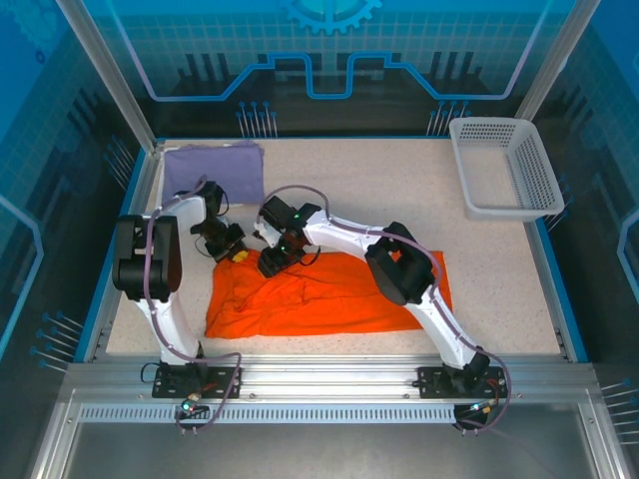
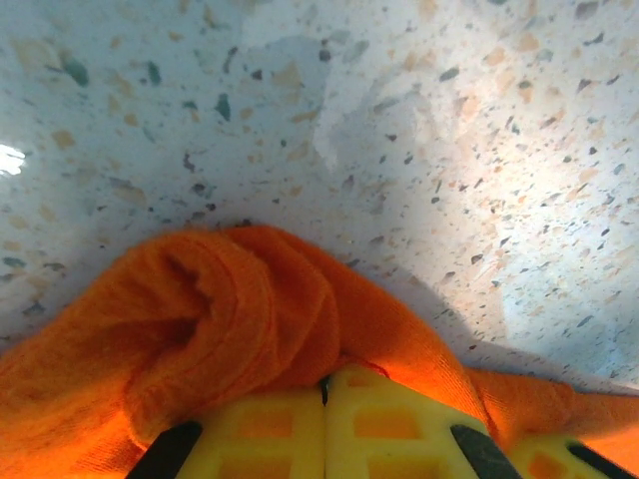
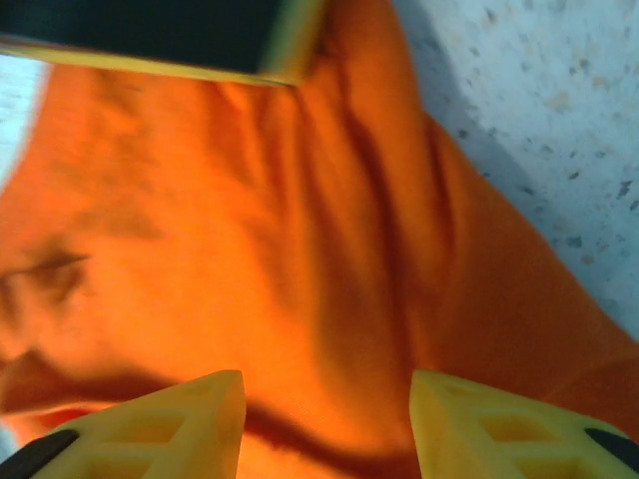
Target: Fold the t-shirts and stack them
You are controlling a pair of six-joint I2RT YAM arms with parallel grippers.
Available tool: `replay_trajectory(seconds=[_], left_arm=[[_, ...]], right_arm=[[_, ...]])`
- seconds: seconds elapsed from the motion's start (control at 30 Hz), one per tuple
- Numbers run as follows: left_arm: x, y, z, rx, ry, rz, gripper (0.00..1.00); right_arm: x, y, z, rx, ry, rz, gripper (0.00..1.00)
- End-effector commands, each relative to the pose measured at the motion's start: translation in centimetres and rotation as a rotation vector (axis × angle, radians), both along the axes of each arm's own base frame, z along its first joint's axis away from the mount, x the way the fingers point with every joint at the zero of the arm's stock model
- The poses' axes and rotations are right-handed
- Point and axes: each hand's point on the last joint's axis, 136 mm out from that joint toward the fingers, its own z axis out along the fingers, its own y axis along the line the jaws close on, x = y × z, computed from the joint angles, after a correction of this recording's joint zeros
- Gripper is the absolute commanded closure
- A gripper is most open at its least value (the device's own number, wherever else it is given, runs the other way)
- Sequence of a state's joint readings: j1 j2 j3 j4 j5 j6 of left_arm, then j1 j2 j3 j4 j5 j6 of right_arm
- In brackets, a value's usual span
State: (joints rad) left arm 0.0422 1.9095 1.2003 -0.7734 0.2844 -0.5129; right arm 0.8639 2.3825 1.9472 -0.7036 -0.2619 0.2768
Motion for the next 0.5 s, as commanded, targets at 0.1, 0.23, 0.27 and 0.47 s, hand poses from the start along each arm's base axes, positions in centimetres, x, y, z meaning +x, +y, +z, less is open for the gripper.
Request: replay_trajectory(seconds=[0.1,0.23,0.27,0.47], left_arm=[[-2.5,1.0,-2.5,0.073,0.118,-0.043,0.93],[-2.2,1.0,-2.5,0.075,0.115,-0.044,0.93],[-2.1,1.1,-2.5,0.077,0.114,-0.044,0.93],[-1.5,1.1,-2.5,0.079,0.108,-0.045,0.93]], right_arm=[[-0.6,-1.1,0.5,-0.035,0.007,0.002,0.53],[-2.1,-1.6,1.9,-0.011,0.005,0.025,0.55],[-2.4,-1.9,2.0,-0.012,0.009,0.025,0.55],[-3.0,-2.1,2.7,0.008,0.001,0.022,0.59]])
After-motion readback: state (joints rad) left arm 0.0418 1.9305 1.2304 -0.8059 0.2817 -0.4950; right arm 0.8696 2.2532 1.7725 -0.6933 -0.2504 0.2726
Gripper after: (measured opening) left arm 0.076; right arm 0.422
